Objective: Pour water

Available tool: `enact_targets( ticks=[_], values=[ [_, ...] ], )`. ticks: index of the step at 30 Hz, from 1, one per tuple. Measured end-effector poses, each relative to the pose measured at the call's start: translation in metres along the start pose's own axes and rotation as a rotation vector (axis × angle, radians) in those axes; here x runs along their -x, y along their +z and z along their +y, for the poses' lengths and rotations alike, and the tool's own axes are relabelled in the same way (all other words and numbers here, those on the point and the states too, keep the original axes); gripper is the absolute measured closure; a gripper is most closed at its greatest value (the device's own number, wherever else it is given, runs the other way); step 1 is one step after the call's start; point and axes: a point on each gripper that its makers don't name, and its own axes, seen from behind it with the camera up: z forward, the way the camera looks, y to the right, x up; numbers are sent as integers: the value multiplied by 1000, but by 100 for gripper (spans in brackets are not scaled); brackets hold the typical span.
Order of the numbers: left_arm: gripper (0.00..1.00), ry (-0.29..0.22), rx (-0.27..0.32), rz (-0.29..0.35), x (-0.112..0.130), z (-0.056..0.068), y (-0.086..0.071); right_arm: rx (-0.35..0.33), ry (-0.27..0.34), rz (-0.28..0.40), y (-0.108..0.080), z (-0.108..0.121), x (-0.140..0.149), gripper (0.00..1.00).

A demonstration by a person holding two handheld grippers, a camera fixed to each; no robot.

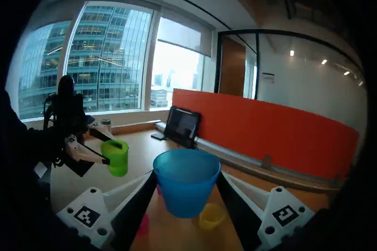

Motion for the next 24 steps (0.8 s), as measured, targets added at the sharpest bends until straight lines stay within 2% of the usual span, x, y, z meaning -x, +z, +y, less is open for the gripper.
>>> enact_targets(
  ticks=[8,20,24],
  values=[
    [14,17,6,-56,18,0,4,-10,31,-65,-6,4,35,9],
    [14,24,26,-158,53,-3,19,-38,68,-174,-7,3,78,9],
    [14,31,39,-197,67,-1,23,-50,64,-225,-7,3,95,9]
  ],
)
